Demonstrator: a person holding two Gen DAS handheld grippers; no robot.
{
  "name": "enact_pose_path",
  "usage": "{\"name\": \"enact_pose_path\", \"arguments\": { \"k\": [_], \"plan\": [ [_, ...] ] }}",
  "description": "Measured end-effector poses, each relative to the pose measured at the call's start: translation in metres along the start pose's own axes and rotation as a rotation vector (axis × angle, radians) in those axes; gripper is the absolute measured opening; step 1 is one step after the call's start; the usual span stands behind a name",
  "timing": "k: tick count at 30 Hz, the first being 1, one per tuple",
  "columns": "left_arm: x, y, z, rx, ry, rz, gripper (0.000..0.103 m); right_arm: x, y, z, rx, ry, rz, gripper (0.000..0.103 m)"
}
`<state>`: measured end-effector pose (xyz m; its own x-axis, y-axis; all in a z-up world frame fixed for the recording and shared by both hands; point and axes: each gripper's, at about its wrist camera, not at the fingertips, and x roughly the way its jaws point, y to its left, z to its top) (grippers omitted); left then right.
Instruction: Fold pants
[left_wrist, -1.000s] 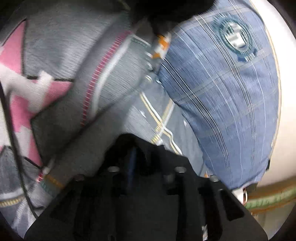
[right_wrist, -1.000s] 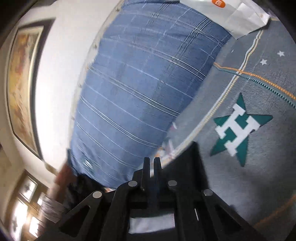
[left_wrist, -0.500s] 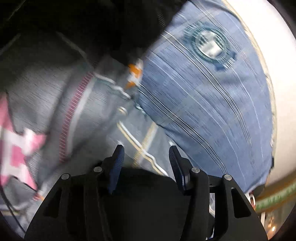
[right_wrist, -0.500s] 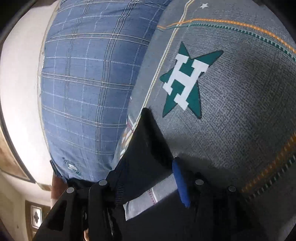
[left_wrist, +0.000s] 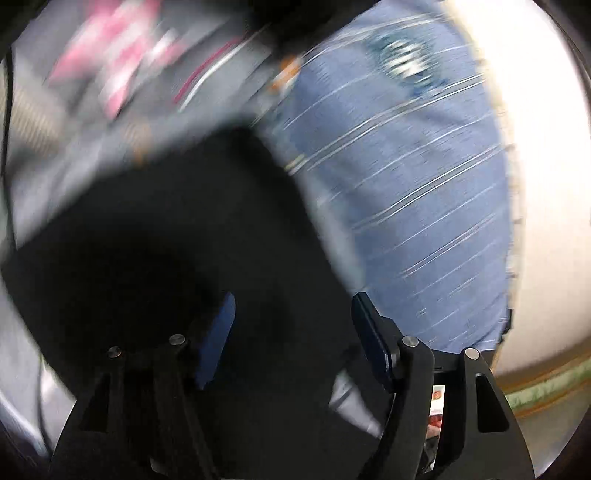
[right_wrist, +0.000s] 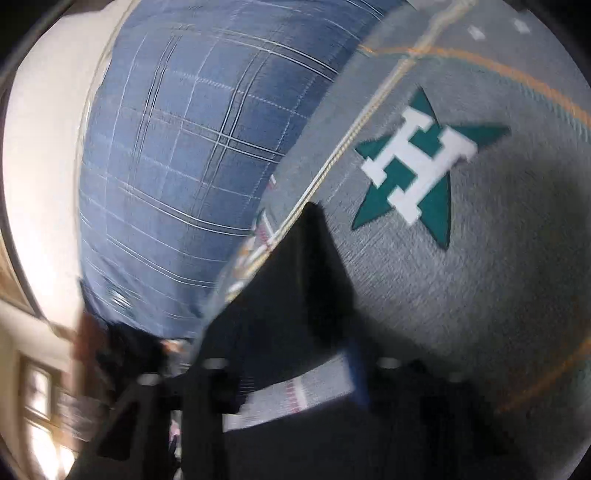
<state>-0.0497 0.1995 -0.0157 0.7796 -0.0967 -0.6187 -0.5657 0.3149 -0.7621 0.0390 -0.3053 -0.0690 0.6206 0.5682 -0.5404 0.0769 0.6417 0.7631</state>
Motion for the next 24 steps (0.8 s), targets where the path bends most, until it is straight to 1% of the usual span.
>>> {"name": "enact_pose_path", "arguments": {
  "k": [1,2,3,5,6,8,10,13,15,18,20,22,24],
  "plan": [
    [0.008,0.006,-0.008,-0.004,0.026,0.044,0.065,0.002,0.0,0.0,-0.017,0.006,-0.015,0.011],
    [0.015,0.009,-0.013,0.012,0.038,0.071,0.065,0.004,-0.001,0.0,-0.023,0.009,-0.032,0.007],
    [0.018,0.01,-0.017,0.015,0.038,0.08,0.065,0.002,-0.001,0.001,-0.033,0.001,-0.042,0.006],
    [0.014,0.001,-0.017,0.058,0.009,0.059,0.067,-0.004,0.002,0.004,-0.053,-0.034,-0.053,0.006],
    [0.014,-0.002,-0.017,0.084,0.008,0.045,0.067,-0.009,0.003,0.005,-0.058,-0.054,-0.06,0.006],
    [0.018,0.001,-0.018,0.063,0.025,0.056,0.067,-0.021,0.003,0.009,-0.058,-0.105,-0.076,0.005],
    [0.022,0.005,-0.019,0.043,0.041,0.045,0.067,-0.028,0.001,0.014,-0.058,-0.131,-0.095,0.005],
    [0.021,0.005,-0.019,0.036,0.03,0.029,0.067,-0.028,-0.004,0.019,-0.07,-0.133,-0.139,0.005],
    [0.022,0.007,-0.019,0.034,0.04,0.019,0.067,-0.029,-0.008,0.022,-0.073,-0.143,-0.165,0.005],
    [0.026,0.004,-0.014,0.03,0.043,0.009,0.067,-0.035,-0.014,0.026,-0.055,-0.159,-0.168,0.005],
    [0.027,0.003,-0.013,0.031,0.045,0.01,0.067,-0.035,-0.017,0.026,-0.05,-0.153,-0.171,0.005],
    [0.029,0.003,-0.013,0.036,0.053,0.011,0.067,-0.032,-0.02,0.026,-0.05,-0.146,-0.152,0.005],
    [0.031,0.001,-0.014,0.041,0.059,0.011,0.067,-0.039,-0.026,0.028,-0.029,-0.183,-0.151,0.005]
  ]
}}
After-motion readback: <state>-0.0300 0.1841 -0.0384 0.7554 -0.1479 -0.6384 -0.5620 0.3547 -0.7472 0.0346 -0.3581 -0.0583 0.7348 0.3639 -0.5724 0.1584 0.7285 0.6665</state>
